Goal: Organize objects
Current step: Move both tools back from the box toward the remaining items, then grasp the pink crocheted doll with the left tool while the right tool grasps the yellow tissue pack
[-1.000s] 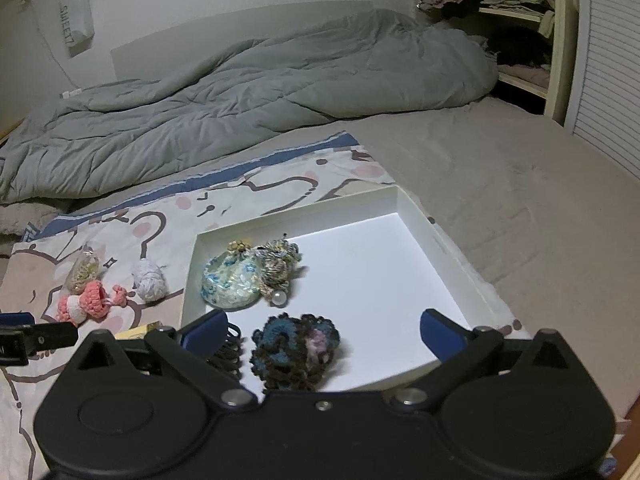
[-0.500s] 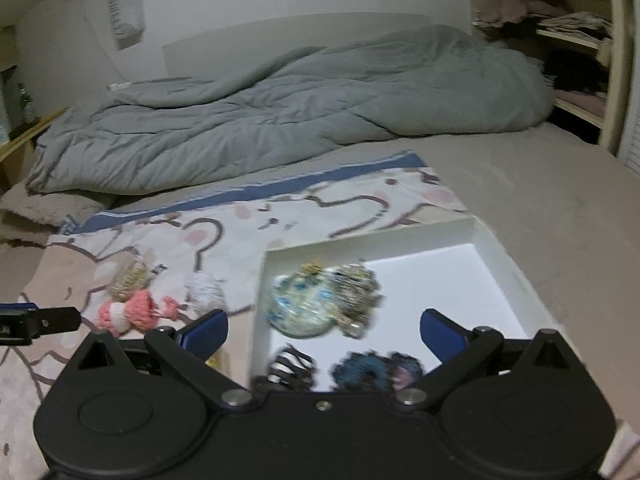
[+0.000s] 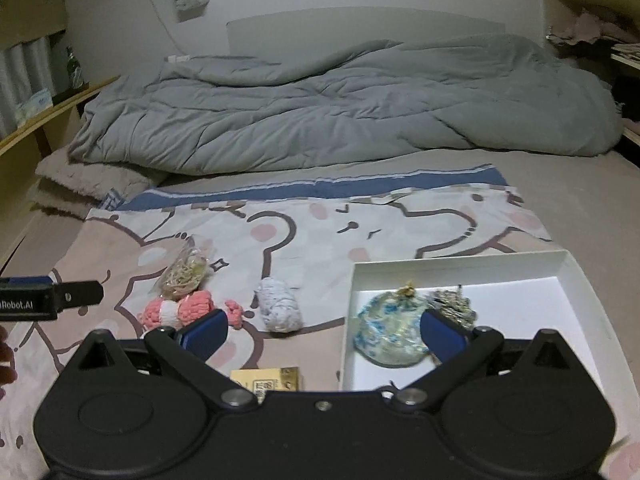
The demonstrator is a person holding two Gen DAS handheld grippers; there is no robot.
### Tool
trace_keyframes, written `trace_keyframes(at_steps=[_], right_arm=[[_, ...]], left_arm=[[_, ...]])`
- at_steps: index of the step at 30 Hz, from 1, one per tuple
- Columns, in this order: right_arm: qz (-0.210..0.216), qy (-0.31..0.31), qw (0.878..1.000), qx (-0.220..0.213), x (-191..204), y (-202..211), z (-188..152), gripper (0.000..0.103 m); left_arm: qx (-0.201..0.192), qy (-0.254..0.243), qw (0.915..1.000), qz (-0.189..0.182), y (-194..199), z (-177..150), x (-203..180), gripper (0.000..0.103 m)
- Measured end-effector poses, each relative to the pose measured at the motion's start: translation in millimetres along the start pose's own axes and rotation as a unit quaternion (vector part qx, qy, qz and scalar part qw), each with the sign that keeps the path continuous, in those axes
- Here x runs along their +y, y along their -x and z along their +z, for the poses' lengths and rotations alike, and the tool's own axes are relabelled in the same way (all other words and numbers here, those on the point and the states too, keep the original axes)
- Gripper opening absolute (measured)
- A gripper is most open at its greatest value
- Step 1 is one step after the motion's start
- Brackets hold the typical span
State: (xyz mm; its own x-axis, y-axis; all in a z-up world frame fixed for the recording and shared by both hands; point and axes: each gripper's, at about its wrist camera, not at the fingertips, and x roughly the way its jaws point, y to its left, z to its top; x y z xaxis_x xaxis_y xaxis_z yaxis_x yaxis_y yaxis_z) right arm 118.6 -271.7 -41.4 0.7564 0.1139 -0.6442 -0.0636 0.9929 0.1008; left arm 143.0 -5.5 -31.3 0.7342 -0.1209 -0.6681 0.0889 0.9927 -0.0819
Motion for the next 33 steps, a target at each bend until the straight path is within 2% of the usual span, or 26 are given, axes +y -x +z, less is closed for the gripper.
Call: trace_keyframes(at_steps=[4, 8, 12, 20, 22, 26, 33], right_arm=[[0.007, 0.012, 1.0, 0.0, 11.2, -11.5, 1.8, 0.103], [0.013, 0.011, 1.0, 0.006, 18.4, -22.7, 0.7, 0.103], [0.022, 0.012, 1.0, 0.016, 23.3, -35.4, -8.3, 0.103], [0.045, 0.033, 0.997, 0.053, 29.3, -59.5, -29.3, 0.103], [0.051, 0.031, 0.996, 0.063, 29.3, -64.5, -30.8, 0.103], [0.065, 0.018, 0.994, 0.086, 27.1, -73.0, -32.8, 0.102], [0.08, 0.0, 0.99, 0.118, 25.5, -90.5, -40.1, 0.091]], left_arm=[[0.012, 0.012, 0.9999, -0.002, -11.6, 2.8, 9.2, 0.103], [0.027, 0.024, 0.999, -0.026, -23.1, 4.1, 20.9, 0.103], [0.031, 0.02, 0.9989, -0.028, -34.7, 5.9, 27.8, 0.101], [0.08, 0.051, 0.9945, -0.044, -73.4, 3.0, 44.6, 0.071], [0.086, 0.059, 0.9932, -0.051, -82.8, 1.6, 47.3, 0.067], [0.094, 0.052, 0.9927, -0.054, -99.3, -3.0, 44.9, 0.067], [0.094, 0.024, 0.9935, -0.059, -116.8, -8.8, 38.4, 0.067]])
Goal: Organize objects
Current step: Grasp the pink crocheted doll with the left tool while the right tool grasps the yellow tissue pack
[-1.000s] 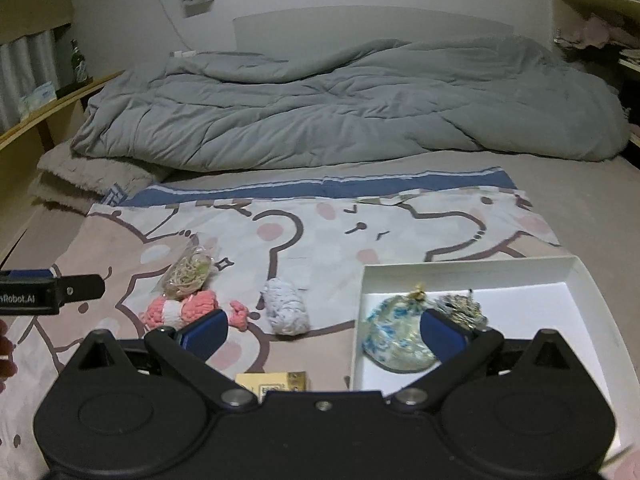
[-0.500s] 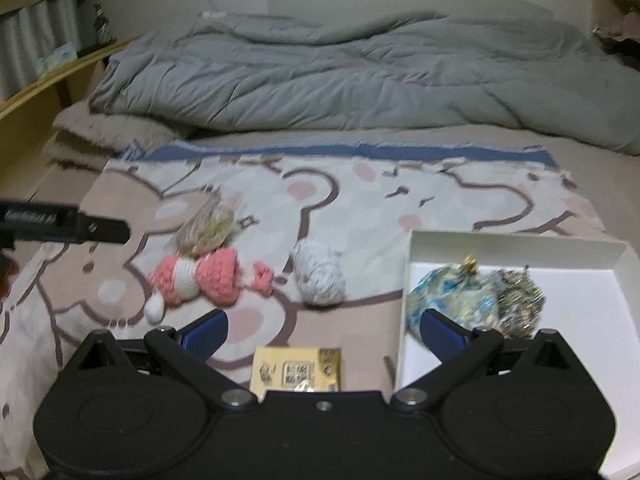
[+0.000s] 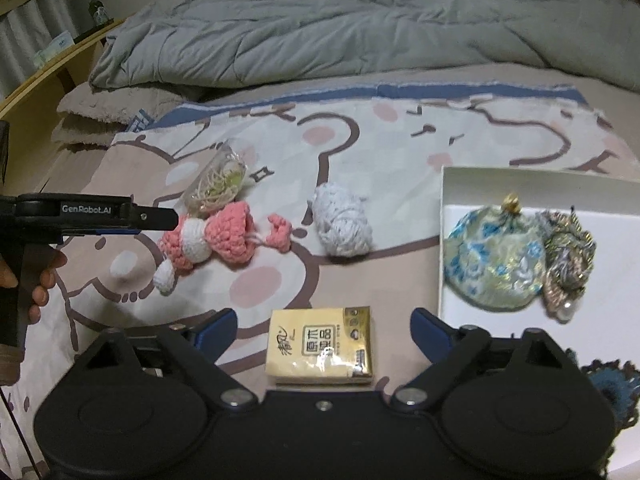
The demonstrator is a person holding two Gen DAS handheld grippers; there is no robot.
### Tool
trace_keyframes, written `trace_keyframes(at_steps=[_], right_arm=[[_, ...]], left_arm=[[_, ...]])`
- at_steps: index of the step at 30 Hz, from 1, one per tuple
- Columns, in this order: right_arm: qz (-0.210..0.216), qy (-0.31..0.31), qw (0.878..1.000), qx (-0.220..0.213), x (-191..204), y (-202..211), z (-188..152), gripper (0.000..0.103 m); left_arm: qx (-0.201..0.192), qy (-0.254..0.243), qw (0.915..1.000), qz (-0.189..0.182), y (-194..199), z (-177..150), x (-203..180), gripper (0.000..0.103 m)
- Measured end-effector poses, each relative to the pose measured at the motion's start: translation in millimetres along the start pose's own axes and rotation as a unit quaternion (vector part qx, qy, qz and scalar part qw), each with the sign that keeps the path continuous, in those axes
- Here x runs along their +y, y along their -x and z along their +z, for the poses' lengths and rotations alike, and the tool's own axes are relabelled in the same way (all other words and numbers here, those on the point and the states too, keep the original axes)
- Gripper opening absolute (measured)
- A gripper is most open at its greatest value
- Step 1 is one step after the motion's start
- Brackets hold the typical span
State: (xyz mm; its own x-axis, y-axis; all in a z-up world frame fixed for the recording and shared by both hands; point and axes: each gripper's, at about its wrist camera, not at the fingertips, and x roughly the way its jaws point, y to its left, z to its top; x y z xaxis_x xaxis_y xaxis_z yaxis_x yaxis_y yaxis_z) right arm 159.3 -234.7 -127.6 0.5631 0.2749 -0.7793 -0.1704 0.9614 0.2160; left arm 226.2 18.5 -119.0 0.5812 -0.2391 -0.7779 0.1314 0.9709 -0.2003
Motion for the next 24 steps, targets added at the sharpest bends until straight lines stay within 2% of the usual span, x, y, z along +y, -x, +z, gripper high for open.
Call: trace_keyframes(at_steps=[9, 15, 19, 23, 24], right_arm=[[0.003, -0.002, 0.999, 0.035, 4.2, -24.7, -5.6, 0.09], [-0.001, -0.004, 0.998, 0.056, 3.2, -39.3, -11.1, 0.09], [0.005, 0.001, 0.998, 0.059, 6.2, -43.2, -11.9, 0.09], [0.007, 0.022, 0.998, 0.061, 13.6, -45.4, -14.7, 0.087], [0.004, 0.028, 0.998, 0.06, 14.7, -45.4, -15.3, 0.082]], left_arm=[[0.017, -0.038, 0.9991, -0.006, -19.7, -5.6, -4.1, 0.067], [0.017, -0.048, 0.9987, 0.009, -28.2, -7.8, -7.6, 0.066], [0.019, -0.042, 0.9985, 0.029, -31.4, -7.4, -6.4, 0.053], [0.025, -0.028, 0.999, 0.025, -30.1, -7.0, -2.2, 0.051], [0.027, -0.028, 0.9989, 0.026, -29.0, -7.1, -2.4, 0.05]])
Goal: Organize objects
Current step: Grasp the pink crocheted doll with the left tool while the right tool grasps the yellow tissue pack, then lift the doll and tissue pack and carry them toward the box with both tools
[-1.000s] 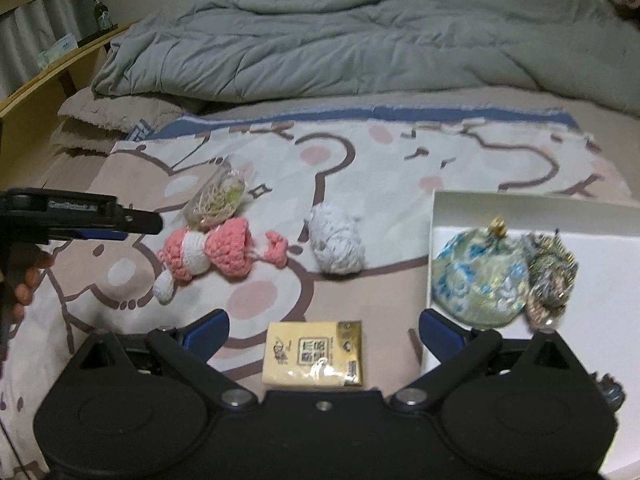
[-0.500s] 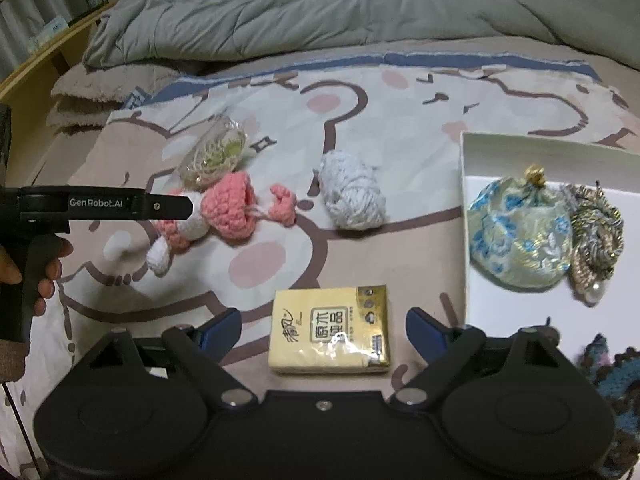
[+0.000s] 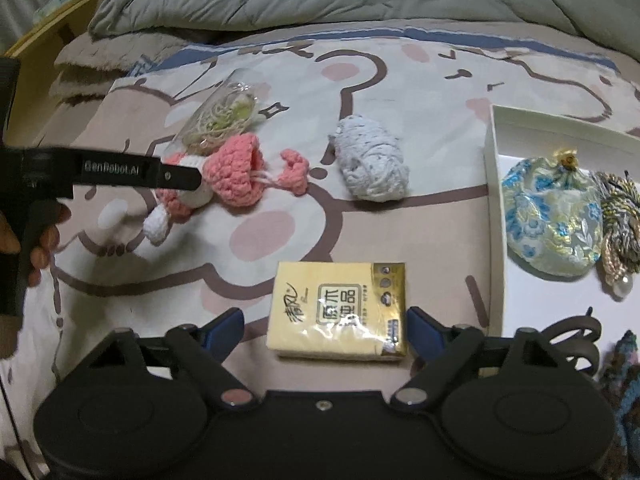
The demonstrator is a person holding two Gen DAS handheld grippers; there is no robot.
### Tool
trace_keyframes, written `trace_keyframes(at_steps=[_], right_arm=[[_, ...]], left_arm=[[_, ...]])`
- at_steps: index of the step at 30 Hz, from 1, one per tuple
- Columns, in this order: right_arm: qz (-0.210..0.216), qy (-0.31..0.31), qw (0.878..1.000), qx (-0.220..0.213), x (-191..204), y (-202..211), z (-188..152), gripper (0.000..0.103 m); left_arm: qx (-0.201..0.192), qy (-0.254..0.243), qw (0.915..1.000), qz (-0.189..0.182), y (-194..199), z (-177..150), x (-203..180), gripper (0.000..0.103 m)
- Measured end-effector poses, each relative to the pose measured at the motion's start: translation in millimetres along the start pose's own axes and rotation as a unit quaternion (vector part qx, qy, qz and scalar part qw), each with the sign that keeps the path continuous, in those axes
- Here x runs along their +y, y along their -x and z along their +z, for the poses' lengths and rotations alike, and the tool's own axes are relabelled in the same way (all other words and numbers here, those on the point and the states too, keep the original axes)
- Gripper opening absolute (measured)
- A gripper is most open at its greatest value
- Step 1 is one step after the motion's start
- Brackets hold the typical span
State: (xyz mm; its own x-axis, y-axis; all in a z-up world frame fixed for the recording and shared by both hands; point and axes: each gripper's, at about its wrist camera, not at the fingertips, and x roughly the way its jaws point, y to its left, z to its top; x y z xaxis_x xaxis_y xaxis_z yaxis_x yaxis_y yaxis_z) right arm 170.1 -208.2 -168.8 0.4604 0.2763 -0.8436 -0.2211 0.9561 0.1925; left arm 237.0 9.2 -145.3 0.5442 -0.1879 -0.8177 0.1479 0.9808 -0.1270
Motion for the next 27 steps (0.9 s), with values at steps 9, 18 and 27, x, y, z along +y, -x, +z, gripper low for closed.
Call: trace_keyframes(at_steps=[9, 18, 27], right_arm=[[-0.008, 0.032, 0.999, 0.004, 4.1, 7.8, -3.6, 0.074], [0.0, 0.043, 0.999, -0.006, 12.3, 24.3, -9.4, 0.074], [0.015, 0.045, 0.999, -0.009, 15.2, 25.3, -8.6, 0.074]], left_arm=[[0.014, -0.007, 0.9997, -0.017, 22.8, -7.5, 2.8, 0.031], [-0.008, -0.002, 0.9999, -0.014, 32.0, -15.4, 6.9, 0.066], [-0.024, -0.056, 0.9981, 0.009, 9.3, -14.1, -5.5, 0.07]])
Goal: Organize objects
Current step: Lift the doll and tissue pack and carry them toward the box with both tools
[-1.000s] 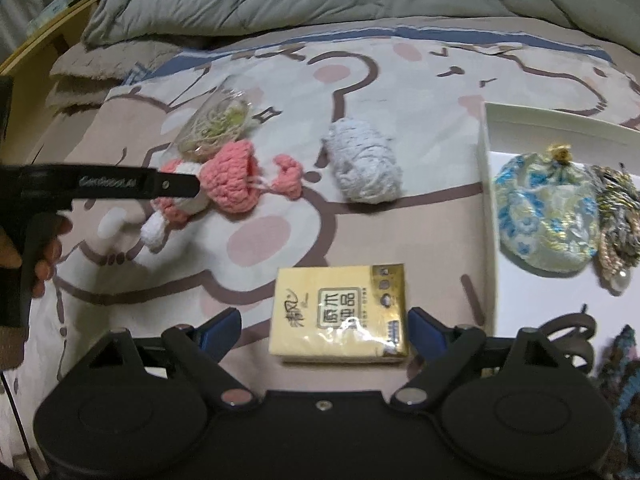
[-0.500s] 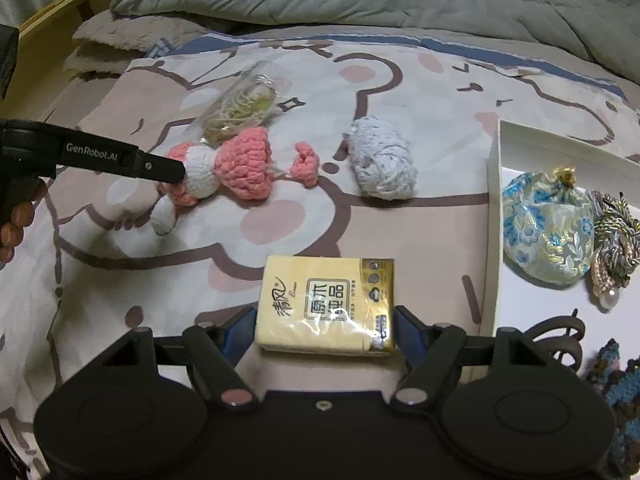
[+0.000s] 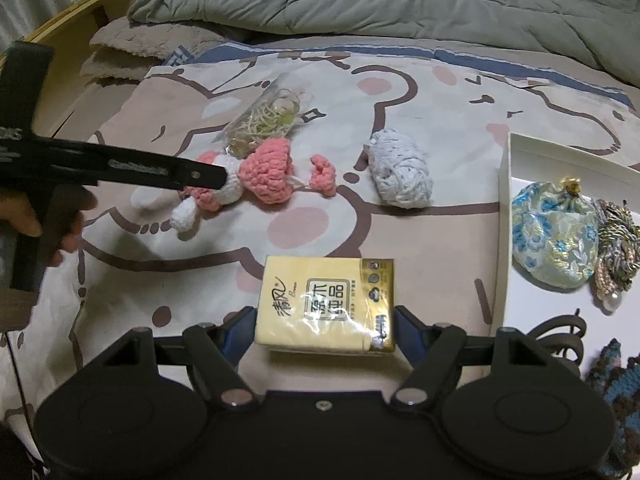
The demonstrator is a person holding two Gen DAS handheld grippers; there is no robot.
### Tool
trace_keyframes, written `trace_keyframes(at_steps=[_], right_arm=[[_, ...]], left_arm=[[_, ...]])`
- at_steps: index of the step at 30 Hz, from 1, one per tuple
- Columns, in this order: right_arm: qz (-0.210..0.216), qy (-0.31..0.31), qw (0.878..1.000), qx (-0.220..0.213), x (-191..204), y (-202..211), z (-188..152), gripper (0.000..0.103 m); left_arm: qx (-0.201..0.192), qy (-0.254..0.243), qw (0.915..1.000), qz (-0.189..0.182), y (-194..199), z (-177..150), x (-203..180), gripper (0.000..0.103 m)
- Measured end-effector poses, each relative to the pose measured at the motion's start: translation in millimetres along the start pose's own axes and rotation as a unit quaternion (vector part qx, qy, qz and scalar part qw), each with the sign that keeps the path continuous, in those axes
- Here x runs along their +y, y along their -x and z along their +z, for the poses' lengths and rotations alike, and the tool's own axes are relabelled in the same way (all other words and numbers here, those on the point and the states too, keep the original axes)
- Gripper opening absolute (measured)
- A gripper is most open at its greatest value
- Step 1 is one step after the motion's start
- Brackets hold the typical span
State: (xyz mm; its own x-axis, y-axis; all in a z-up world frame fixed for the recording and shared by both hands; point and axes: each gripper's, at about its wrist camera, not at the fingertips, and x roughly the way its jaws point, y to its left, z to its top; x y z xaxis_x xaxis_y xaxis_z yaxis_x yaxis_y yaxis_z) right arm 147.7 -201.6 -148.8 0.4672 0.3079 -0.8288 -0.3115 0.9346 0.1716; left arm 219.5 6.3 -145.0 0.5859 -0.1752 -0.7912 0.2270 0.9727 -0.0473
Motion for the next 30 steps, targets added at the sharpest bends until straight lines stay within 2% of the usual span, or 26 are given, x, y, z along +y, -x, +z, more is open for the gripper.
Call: trace_keyframes(at_steps=[7, 13, 17, 30], right_arm=[[0.008, 0.005, 1.0, 0.003, -2.8, -3.2, -0.3, 0.074], [0.01, 0.006, 1.0, 0.001, -5.1, -6.7, -0.1, 0.074], [0.002, 0.007, 1.0, -0.001, -7.0, -6.6, -0.2, 0.074], [-0.015, -0.004, 0.998, -0.06, -7.3, 28.8, 14.0, 0.074]], left_arm=[[0.01, -0.016, 0.9998, 0.009, -21.7, -3.1, -1.5, 0.07], [0.024, 0.006, 0.9997, 0.004, -22.8, 0.1, 0.3, 0.056], [0.031, 0.02, 0.9993, 0.001, -18.3, 2.3, -2.4, 0.054], [-0.03, 0.023, 0.9987, -0.035, 51.8, 11.4, -18.8, 0.053]])
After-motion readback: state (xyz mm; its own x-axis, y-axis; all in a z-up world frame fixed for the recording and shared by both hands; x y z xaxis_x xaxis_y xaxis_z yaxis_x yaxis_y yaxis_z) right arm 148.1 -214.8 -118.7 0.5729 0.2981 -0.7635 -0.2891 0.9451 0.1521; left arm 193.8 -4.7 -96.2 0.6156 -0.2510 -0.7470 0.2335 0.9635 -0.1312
